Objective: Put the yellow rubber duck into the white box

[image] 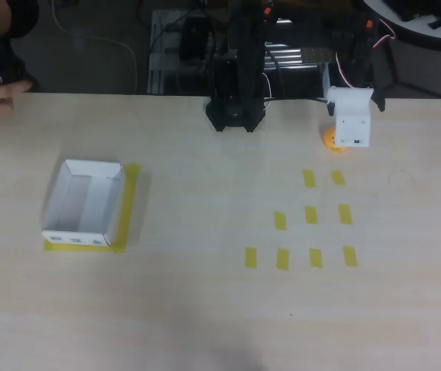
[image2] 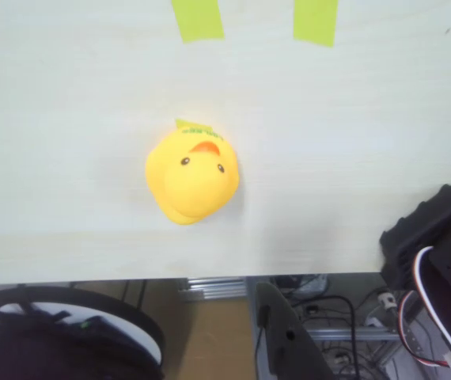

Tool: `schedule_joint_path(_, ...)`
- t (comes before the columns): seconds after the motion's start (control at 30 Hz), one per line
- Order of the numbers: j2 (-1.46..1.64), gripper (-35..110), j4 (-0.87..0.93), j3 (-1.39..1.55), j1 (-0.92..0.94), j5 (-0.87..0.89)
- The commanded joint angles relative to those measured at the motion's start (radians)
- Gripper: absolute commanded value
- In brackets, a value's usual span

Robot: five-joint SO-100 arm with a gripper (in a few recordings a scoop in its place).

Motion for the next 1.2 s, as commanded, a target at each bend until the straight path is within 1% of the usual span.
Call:
schedule_joint_path(0.0, 0.011, 50, -0.032, 0.032, -0.035, 0.008)
schedule_joint_path(0.37, -0.009, 50, -0.195, 0.239, -0.009, 0.000)
schedule_joint_path(0.63, -0.011, 50, -0.233, 0.288, 0.011, -0.006)
schedule_joint_path(0.83, -0.012, 50, -0.296, 0.356, 0.014, -0.006)
schedule_joint_path(1.17, -0.021, 49, -0.333, 0.396, 0.017, -0.011)
